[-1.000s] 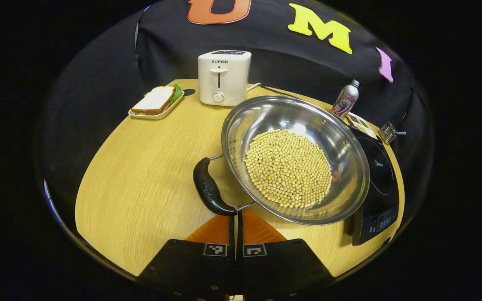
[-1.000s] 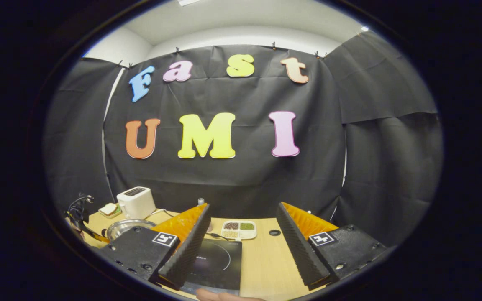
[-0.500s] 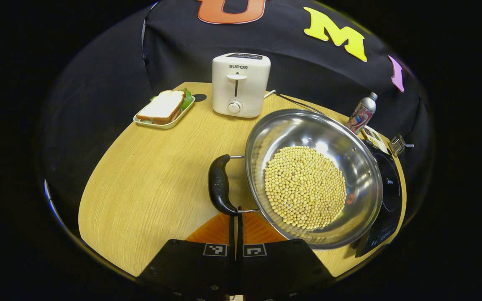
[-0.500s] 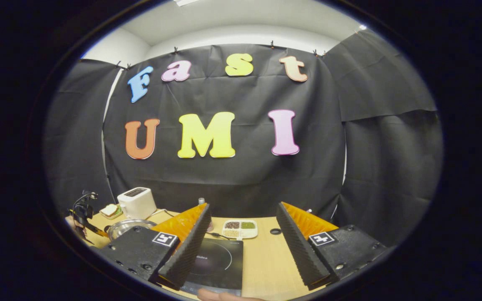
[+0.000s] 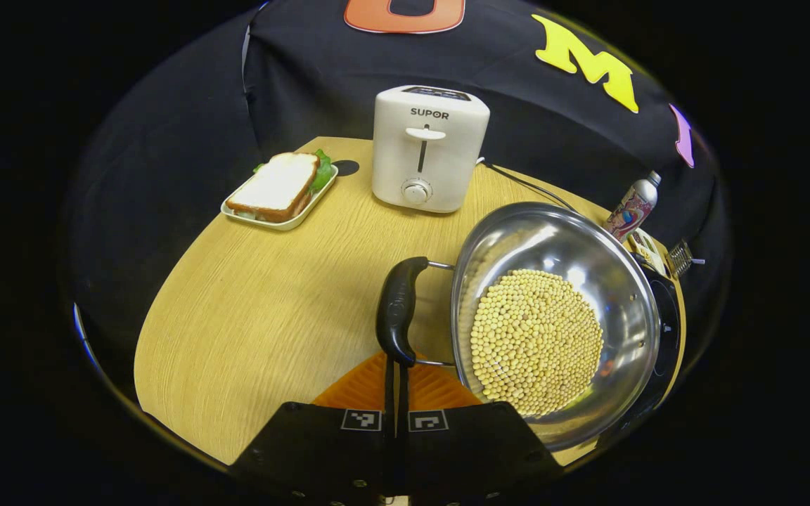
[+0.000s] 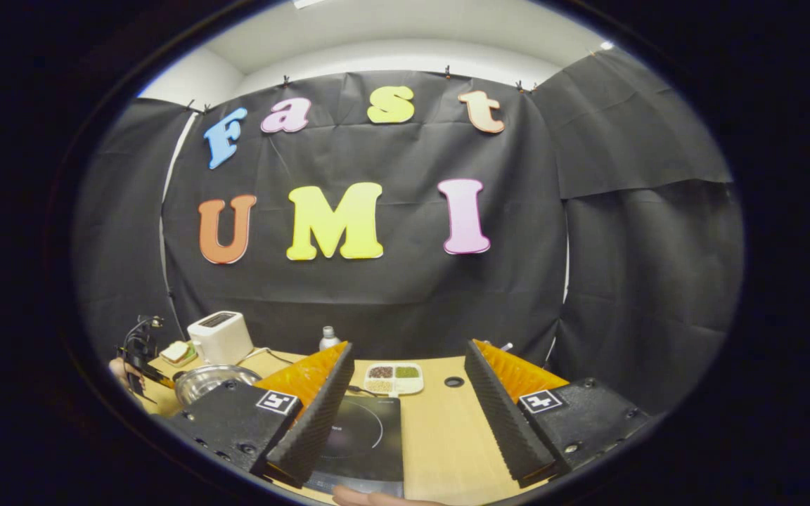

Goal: First push the handle of the pot to place it horizontally, then grasp the pot with both hands and set it on the induction cooktop.

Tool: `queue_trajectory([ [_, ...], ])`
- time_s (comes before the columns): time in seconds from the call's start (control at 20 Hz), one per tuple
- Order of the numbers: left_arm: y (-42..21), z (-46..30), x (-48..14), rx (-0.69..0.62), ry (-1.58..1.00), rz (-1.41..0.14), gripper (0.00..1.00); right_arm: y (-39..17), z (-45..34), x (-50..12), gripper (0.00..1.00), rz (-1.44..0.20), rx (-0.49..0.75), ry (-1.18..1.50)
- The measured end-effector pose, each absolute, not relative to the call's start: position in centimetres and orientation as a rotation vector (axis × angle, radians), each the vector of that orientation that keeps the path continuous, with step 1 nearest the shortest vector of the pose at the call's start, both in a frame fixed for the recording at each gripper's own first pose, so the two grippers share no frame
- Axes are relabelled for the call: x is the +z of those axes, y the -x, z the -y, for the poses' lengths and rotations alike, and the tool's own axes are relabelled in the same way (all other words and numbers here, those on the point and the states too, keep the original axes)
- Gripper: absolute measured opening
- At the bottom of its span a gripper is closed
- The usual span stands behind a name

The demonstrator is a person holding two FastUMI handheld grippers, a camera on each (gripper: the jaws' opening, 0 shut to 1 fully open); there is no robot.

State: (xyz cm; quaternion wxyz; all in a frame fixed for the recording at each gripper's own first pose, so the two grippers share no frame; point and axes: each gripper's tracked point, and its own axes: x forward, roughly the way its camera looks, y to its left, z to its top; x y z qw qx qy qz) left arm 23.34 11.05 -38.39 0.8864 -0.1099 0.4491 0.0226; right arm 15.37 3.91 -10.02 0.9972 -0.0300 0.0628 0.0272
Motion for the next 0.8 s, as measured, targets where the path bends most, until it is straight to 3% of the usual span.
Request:
queue_trajectory([
  [0.15,-24.2,-11.5,-38.7,0.046,0.231,-0.938,0.00,-15.1,-5.4,-11.2,0.96,-0.137,0.057,0.077],
  [0.2,-24.4,-11.7,-38.6,0.049,0.226,-0.939,0.11,-15.0,-6.0,-11.4,0.99,-0.141,0.062,0.077],
  [0.25,-24.6,-11.9,-38.5,0.051,0.219,-0.934,0.00,-15.1,-6.5,-11.7,0.96,-0.146,0.064,0.078],
  [0.45,-24.6,-12.6,-38.2,0.052,0.219,-0.928,0.00,-15.0,-8.0,-13.0,0.96,-0.158,0.072,0.079],
  [0.5,-24.5,-13.0,-38.0,0.058,0.210,-0.919,0.11,-15.0,-8.3,-13.3,0.99,-0.157,0.071,0.080],
  [0.55,-24.2,-13.3,-37.7,0.063,0.192,-0.912,0.00,-15.1,-8.6,-13.5,0.96,-0.157,0.068,0.077],
  [0.65,-23.7,-13.6,-36.9,0.069,0.159,-0.891,0.00,-15.4,-9.3,-14.0,0.99,-0.165,0.072,0.056],
  [0.7,-23.5,-13.5,-36.4,0.061,0.154,-0.882,0.11,-15.4,-9.9,-14.5,0.96,-0.174,0.078,0.043],
  [0.75,-23.2,-13.1,-35.6,0.036,0.162,-0.865,0.00,-15.6,-10.4,-15.0,0.99,-0.187,0.086,0.031],
  [0.8,-22.9,-12.4,-34.8,0.007,0.181,-0.840,0.00,-15.7,-11.0,-15.5,0.96,-0.199,0.097,0.021],
])
